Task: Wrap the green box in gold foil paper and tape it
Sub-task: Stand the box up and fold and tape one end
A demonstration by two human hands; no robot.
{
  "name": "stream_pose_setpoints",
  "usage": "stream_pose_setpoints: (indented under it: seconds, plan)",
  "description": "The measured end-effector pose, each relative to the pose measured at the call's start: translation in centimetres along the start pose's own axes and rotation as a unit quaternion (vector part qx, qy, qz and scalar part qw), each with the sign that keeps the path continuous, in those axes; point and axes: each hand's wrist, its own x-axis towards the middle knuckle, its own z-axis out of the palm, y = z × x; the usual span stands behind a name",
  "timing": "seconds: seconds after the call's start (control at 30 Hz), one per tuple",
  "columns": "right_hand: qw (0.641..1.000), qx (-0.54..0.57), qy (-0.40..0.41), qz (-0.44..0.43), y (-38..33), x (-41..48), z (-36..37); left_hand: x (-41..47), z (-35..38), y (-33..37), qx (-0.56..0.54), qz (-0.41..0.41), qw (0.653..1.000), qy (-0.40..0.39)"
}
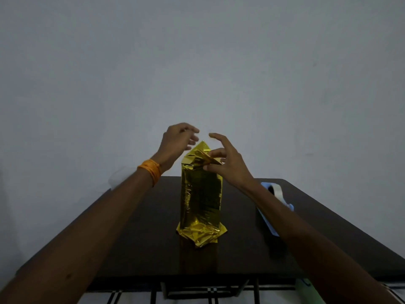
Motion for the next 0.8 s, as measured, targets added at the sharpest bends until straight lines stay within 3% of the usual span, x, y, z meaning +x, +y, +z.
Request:
stream_pose_setpoints:
  seconds: [0.1, 0.3, 0.53, 0.8]
  plan:
    - [0.999, 0.02, 0.023, 0.016, 0.1, 1.3, 1.1, -0.8, -1.2, -2.4, 0.009, -0.035, 0.998, -0.043]
    - [0.994, 0.078, 0.054, 0.052, 0.8, 2.6, 1.6, -1.1, -1.7, -4.7, 0.093, 0.026, 0.989, -0.112]
    - [0.988, 0.127, 0.066, 0.065, 0.3, 3.9, 1.3, 0.4, -0.6, -4.3, 0.052, 0.079, 0.995, -0.03]
    - [0.988, 0.115, 0.081, 0.055, -0.4, 5.0, 1.1, 0.3, -0.1, -5.1, 0.008, 0.088, 0.996, -0.015]
